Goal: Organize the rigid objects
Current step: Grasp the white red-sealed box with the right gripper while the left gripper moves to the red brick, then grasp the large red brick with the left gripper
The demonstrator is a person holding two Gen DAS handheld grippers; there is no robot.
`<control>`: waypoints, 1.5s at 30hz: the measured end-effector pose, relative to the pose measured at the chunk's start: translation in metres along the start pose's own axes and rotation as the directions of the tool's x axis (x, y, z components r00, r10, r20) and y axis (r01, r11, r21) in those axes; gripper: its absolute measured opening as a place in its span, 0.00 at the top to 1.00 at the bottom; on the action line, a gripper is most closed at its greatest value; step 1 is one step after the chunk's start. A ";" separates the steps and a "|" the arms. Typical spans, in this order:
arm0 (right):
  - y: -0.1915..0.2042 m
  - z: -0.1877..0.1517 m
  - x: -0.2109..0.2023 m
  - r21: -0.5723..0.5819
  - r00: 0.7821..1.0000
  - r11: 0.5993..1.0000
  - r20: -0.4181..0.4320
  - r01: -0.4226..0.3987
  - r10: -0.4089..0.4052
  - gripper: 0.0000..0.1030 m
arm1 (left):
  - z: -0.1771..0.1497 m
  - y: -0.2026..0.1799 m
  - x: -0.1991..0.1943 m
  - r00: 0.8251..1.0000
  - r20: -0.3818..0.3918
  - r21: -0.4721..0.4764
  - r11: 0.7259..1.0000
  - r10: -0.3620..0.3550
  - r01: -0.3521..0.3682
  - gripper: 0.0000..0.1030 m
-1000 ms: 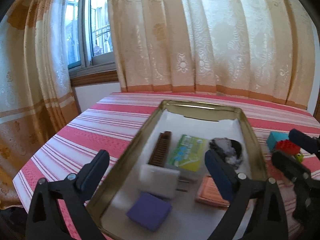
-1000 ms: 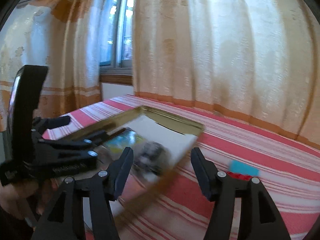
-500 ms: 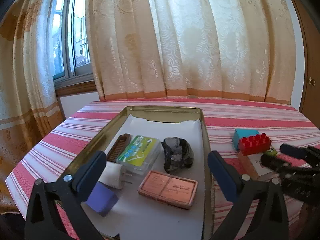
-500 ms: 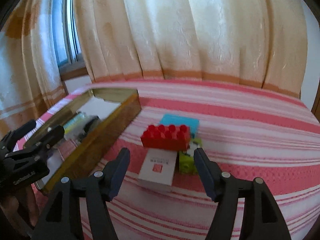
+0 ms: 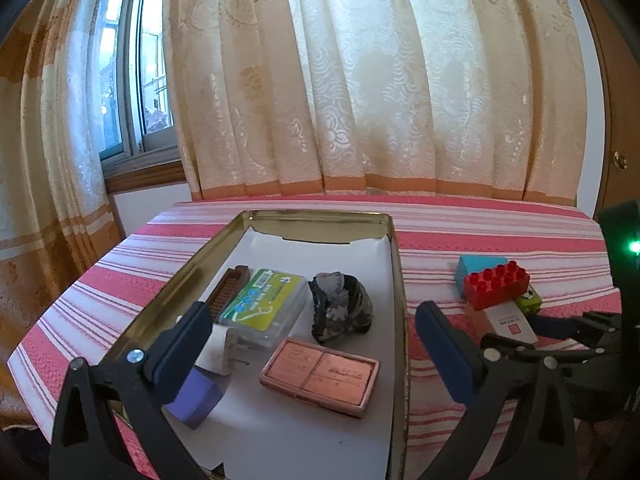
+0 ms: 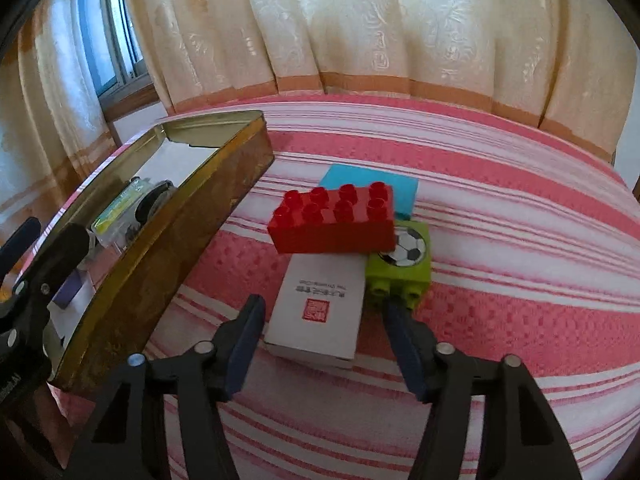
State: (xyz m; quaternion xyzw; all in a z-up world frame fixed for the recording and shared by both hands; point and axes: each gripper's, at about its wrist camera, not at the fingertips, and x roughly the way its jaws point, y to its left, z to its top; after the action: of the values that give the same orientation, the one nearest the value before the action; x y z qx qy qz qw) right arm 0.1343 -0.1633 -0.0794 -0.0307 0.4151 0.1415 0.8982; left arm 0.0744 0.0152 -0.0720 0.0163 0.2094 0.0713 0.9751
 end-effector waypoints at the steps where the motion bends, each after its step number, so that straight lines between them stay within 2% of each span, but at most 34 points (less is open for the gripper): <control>1: -0.001 0.000 -0.001 0.003 1.000 1.000 0.007 -0.005 0.005 0.44 | 0.000 -0.001 0.000 1.000 -0.002 0.001 1.000 -0.003 0.003 0.00; 2: -0.001 0.000 -0.001 0.003 1.000 1.000 0.005 -0.012 0.012 0.47 | 0.001 -0.002 0.001 1.000 -0.005 0.003 1.000 -0.006 0.006 0.00; 3: -0.001 0.000 0.001 0.002 1.000 1.000 -0.008 -0.021 0.021 0.54 | 0.001 -0.004 0.001 1.000 -0.007 0.005 1.000 -0.010 0.010 0.00; 6: -0.004 0.000 0.003 0.013 0.999 0.999 -0.018 -0.051 0.051 0.57 | 0.003 -0.011 0.000 1.000 -0.002 0.020 1.000 -0.020 0.020 0.00; 8: -0.005 -0.001 -0.002 0.011 0.998 0.998 0.002 -0.062 0.062 0.58 | 0.004 -0.015 -0.002 1.000 0.000 0.028 0.999 -0.023 0.023 0.00; 14: -0.005 -0.011 -0.030 -0.013 0.994 1.000 0.105 -0.024 0.025 0.58 | 0.008 -0.023 -0.003 0.999 -0.006 0.040 0.998 -0.041 0.041 0.00; 22: -0.030 -0.027 -0.066 0.022 0.980 0.999 0.196 -0.035 0.030 0.58 | 0.008 -0.051 -0.002 0.997 -0.026 0.080 0.994 -0.076 0.078 0.00; 28: -0.059 -0.022 -0.080 0.080 0.963 0.996 0.265 0.026 -0.046 0.58 | 0.008 -0.081 0.000 0.993 -0.047 0.131 0.984 -0.113 0.118 0.00; 32: -0.075 -0.017 -0.078 0.104 0.952 0.991 0.283 0.089 -0.115 0.58 | 0.009 -0.096 0.005 0.984 -0.087 0.147 0.975 -0.154 0.165 0.00; 39: -0.087 -0.006 -0.069 0.118 0.946 0.986 0.288 0.117 -0.147 0.58 | 0.008 -0.123 0.023 0.973 -0.159 0.194 0.961 -0.167 0.197 0.01; 45: -0.087 -0.005 -0.063 0.119 0.944 0.985 0.293 0.123 -0.153 0.58 | 0.005 -0.137 0.046 0.945 -0.267 0.194 0.950 -0.188 0.244 0.01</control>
State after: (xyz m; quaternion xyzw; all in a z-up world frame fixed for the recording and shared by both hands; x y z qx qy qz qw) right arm 0.1166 -0.2621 -0.0403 0.0067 0.2766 0.0605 0.9590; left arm 0.1362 -0.1140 -0.0946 0.0942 0.3354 -0.0591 0.9355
